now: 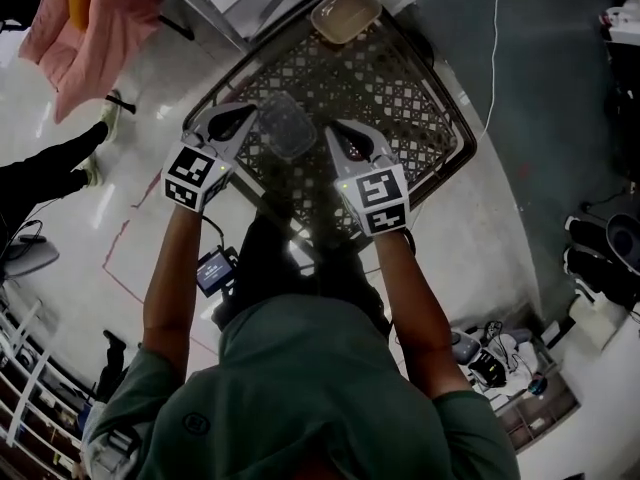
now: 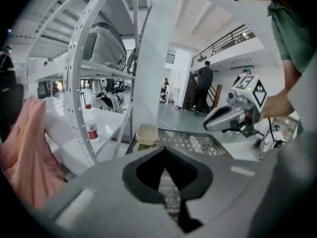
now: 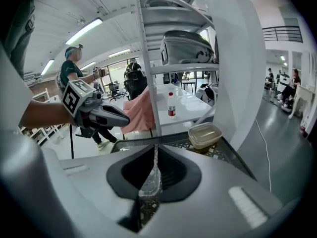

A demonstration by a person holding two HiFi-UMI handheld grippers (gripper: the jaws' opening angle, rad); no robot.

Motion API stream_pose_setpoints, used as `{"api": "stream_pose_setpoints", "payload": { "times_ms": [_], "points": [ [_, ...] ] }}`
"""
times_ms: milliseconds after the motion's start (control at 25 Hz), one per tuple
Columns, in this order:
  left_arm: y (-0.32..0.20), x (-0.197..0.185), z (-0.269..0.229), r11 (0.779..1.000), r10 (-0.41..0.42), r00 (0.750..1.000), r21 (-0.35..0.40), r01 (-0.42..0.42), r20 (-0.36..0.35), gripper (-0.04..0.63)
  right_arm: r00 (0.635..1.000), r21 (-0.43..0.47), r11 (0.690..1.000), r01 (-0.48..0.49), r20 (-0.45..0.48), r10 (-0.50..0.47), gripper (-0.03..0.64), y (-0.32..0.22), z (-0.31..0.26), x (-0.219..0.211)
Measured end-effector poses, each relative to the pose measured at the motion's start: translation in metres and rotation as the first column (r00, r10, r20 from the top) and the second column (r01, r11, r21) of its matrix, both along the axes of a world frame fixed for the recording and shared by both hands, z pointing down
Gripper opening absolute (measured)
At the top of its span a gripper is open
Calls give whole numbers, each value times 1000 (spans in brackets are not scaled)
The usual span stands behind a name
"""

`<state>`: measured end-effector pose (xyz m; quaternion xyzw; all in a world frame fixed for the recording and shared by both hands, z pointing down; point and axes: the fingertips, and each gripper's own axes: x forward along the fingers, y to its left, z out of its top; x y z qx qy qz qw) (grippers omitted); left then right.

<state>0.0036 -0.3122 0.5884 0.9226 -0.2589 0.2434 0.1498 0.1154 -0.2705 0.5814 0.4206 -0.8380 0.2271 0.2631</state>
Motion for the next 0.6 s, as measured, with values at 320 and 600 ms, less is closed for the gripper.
{"api": "stream_pose_setpoints", "payload": {
  "times_ms": [320,600],
  "points": [
    [-13,-14,92,994,-10,999,-109,15,46,5,999,-111,993,-36,-19,34,37,-8,86,1],
    [-16,-20,150,984,-5,997,-176,19,81,26,999,-200,979,-49,-30,43,41,-4,150,-1]
  ]
}}
